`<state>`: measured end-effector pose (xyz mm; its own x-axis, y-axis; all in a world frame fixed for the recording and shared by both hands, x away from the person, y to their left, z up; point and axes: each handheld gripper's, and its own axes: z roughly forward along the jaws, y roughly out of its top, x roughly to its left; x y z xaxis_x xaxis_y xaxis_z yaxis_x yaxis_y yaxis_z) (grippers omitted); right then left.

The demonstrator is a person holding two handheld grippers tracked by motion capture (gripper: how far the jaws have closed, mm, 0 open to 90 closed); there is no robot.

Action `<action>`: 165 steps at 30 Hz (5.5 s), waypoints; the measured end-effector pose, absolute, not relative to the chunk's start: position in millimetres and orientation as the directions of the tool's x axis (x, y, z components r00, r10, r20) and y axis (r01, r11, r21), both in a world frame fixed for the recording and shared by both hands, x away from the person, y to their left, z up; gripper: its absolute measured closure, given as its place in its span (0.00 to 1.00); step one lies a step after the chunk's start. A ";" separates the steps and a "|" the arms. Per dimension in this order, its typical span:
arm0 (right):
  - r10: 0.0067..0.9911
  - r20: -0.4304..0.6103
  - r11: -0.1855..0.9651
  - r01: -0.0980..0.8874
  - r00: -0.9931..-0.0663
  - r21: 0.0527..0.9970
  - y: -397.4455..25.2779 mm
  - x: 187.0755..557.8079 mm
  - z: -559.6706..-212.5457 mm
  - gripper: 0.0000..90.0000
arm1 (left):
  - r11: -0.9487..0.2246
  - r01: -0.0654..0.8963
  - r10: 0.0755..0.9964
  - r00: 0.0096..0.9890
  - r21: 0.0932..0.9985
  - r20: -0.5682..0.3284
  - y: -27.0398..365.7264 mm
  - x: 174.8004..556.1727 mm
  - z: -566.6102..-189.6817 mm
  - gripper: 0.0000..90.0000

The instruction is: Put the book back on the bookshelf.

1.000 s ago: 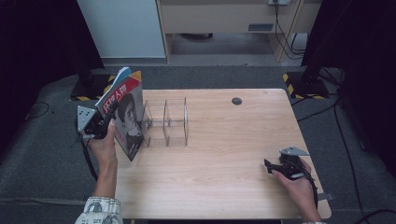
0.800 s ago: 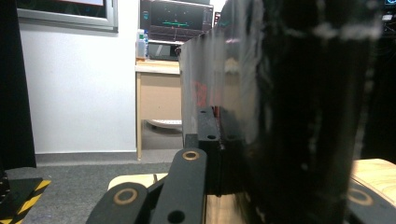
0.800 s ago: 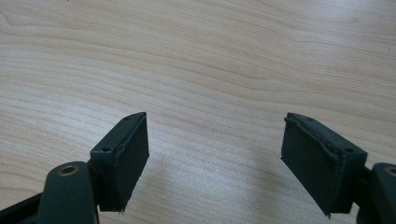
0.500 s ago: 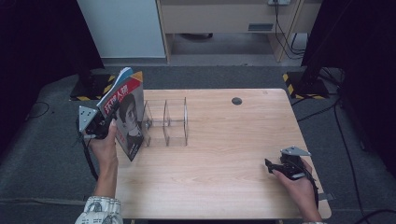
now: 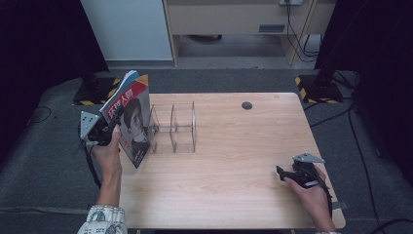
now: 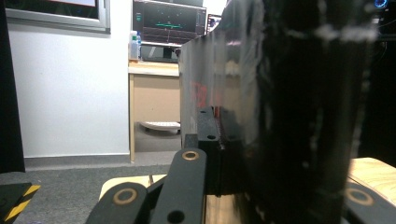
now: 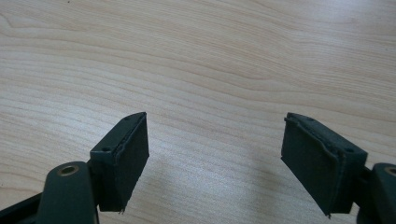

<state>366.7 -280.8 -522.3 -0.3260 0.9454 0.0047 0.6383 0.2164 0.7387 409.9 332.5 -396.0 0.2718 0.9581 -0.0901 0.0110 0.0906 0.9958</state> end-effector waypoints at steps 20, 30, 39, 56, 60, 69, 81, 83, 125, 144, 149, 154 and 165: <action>0.945 0.006 0.216 0.637 -0.327 0.740 -280.9 366.6 -521.8 0.26 | 0.082 -0.010 0.954 0.289 0.997 -0.076 330.5 408.1 -398.6 0.95; 0.944 0.006 0.217 0.635 -0.329 0.741 -280.9 366.8 -521.4 0.26 | 0.091 0.010 0.958 0.272 0.996 -0.090 334.0 406.5 -401.9 0.95; 0.944 0.004 0.218 0.635 -0.330 0.741 -280.8 367.0 -521.5 0.26 | 0.093 0.041 0.963 0.249 0.995 -0.101 335.8 405.4 -403.1 0.94; 0.942 0.005 0.223 0.639 -0.335 0.736 -279.0 366.9 -523.0 0.26 | 0.129 0.060 0.960 0.243 0.990 -0.140 344.4 401.5 -407.9 0.93; 0.942 0.006 0.223 0.642 -0.334 0.733 -279.3 367.0 -523.1 0.26 | 0.126 0.065 0.961 0.241 0.990 -0.138 344.1 401.5 -407.9 0.92; 0.942 0.009 0.221 0.643 -0.334 0.733 -279.3 367.0 -523.1 0.26 | 0.124 0.076 0.960 0.243 0.989 -0.140 343.9 401.3 -409.3 0.86; 0.941 0.011 0.223 0.643 -0.339 0.732 -279.2 367.3 -523.4 0.26 | 0.117 0.079 0.962 0.239 0.990 -0.132 344.3 402.1 -409.8 0.63; 0.940 0.010 0.226 0.643 -0.341 0.731 -279.2 367.6 -523.5 0.26 | 0.113 0.081 0.964 0.234 0.990 -0.129 344.3 402.2 -410.2 0.59; 0.939 0.022 0.218 0.643 -0.344 0.734 -279.2 369.4 -523.5 0.25 | 0.069 0.124 0.968 0.234 0.990 -0.097 342.1 388.8 -410.9 0.12; 0.935 0.030 0.220 0.643 -0.353 0.734 -277.3 370.3 -524.0 0.24 | 0.044 0.180 0.971 0.223 0.983 -0.085 343.4 363.5 -422.7 0.11; 0.934 0.030 0.222 0.644 -0.357 0.732 -277.0 370.7 -524.3 0.24 | 0.044 0.198 0.971 0.223 0.979 -0.089 344.0 356.1 -427.7 0.11; 0.935 0.030 0.220 0.642 -0.354 0.734 -277.5 370.7 -524.0 0.24 | 0.023 0.230 0.970 0.232 0.973 -0.078 342.9 350.1 -434.8 0.11; 0.937 0.032 0.214 0.644 -0.348 0.734 -278.9 370.0 -523.8 0.24 | 0.008 0.253 0.970 0.232 0.967 -0.068 341.3 344.0 -436.0 0.10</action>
